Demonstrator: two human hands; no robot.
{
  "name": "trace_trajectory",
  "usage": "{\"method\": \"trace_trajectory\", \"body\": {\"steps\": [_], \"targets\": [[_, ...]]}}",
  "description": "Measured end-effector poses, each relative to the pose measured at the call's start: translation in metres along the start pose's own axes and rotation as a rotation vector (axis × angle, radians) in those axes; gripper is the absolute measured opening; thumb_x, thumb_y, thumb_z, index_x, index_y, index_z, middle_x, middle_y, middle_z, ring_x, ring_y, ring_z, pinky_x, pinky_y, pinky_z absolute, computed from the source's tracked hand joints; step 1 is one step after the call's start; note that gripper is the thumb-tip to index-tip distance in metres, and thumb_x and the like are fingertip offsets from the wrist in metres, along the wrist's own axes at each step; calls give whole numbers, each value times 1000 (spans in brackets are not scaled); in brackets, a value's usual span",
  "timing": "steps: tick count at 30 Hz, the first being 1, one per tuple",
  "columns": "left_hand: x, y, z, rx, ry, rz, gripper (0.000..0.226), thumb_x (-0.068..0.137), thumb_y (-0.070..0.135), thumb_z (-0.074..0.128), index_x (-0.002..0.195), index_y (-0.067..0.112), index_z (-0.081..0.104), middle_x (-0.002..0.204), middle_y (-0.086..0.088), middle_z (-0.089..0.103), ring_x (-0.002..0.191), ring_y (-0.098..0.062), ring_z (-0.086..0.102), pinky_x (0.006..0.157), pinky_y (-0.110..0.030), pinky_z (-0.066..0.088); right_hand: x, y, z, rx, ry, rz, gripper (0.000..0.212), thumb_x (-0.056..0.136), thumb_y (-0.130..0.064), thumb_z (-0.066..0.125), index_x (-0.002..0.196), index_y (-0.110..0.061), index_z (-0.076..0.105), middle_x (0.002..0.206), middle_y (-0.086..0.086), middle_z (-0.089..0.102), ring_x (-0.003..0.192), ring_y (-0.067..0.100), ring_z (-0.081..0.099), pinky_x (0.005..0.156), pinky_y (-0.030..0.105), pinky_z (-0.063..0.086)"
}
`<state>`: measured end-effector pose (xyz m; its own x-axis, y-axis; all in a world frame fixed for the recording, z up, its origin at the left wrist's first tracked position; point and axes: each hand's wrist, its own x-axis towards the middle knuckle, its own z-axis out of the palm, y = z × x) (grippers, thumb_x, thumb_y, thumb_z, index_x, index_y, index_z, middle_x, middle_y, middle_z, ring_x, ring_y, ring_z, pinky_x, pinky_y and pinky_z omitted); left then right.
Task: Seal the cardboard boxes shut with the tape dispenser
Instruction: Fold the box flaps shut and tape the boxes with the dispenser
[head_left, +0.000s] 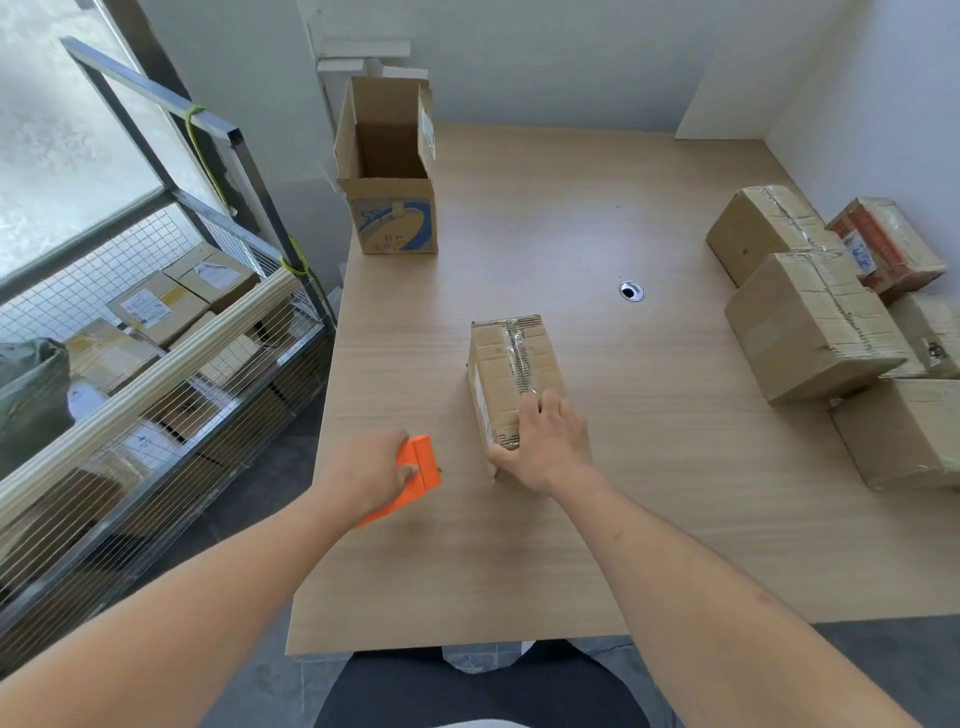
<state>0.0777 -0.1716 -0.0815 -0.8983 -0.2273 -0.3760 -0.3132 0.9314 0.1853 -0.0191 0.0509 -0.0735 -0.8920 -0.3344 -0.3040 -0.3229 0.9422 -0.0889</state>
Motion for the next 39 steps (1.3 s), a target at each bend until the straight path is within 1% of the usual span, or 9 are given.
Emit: {"method": "trace_trajectory", "body": {"steps": [5, 9, 12, 16, 20, 24, 32, 36, 39], "targets": [[9, -1, -14, -333, 128, 98, 43, 94, 40, 65, 136, 36, 53, 114, 3, 69, 107, -26, 64, 82, -36, 47, 1, 4, -4, 1, 13, -69, 77, 78, -63, 64, 132, -20, 30, 122, 6, 41, 117, 31, 44, 94, 42, 39], [9, -20, -25, -538, 113, 192, 62, 89, 31, 74, 142, 49, 45, 105, 5, 69, 93, -12, 65, 81, -32, 48, 14, 28, -25, -164, -56, -102, 98, 88, -35, 68, 155, -43, -4, 144, 16, 34, 134, 38, 32, 111, 46, 28], [0, -37, -35, -605, 154, 279, 69, 89, 25, 77, 142, 52, 43, 104, 13, 72, 93, -2, 67, 84, -27, 52, 18, 41, -35, -188, 23, 9, 92, 83, -9, 64, 148, -50, 14, 147, 16, 24, 129, 36, 30, 107, 41, 30], [-4, -53, -44, -680, 254, 373, 77, 85, 24, 82, 150, 38, 44, 106, 12, 75, 100, -8, 70, 92, -32, 56, 26, 5, -42, 67, -50, 221, 51, 89, -38, 56, 136, -30, 39, 146, 21, 26, 133, 45, 29, 113, 50, 27], [0, -60, -56, -603, 324, 404, 83, 78, 53, 77, 152, 38, 42, 112, 11, 72, 105, -12, 70, 97, -34, 55, 38, -30, -35, 136, -66, 353, 95, 74, -89, 44, 141, -21, 42, 148, 27, 29, 139, 52, 24, 115, 58, 20], [3, -63, -63, -586, 313, 430, 84, 79, 64, 71, 152, 40, 39, 116, 8, 72, 108, -11, 69, 99, -38, 54, 37, -36, -27, 85, -70, 298, 109, 72, -88, 56, 150, -18, 25, 157, 34, 14, 147, 58, 3, 120, 59, 15], [6, -63, -67, -568, 313, 492, 80, 82, 50, 78, 152, 40, 40, 126, 9, 69, 117, -9, 66, 101, -43, 54, 40, -1, -43, 46, -253, -353, 95, 85, -29, 71, 159, -15, 13, 171, 0, -7, 157, 27, -8, 127, 39, 10], [7, -61, -68, -553, 294, 535, 78, 84, 51, 76, 152, 37, 41, 123, 8, 71, 114, -10, 67, 102, -45, 53, 35, -1, -49, 386, -182, -340, 64, 87, -26, 67, 146, -34, 46, 166, -15, 24, 155, 9, 12, 124, 46, -8], [7, -61, -68, -563, 282, 539, 81, 83, 39, 81, 153, 37, 40, 124, 6, 71, 117, -11, 66, 104, -46, 52, 30, -8, -56, 795, -175, -345, 46, 91, -22, 70, 132, -40, 63, 141, -29, 53, 137, -8, 37, 122, 29, 21]]}}
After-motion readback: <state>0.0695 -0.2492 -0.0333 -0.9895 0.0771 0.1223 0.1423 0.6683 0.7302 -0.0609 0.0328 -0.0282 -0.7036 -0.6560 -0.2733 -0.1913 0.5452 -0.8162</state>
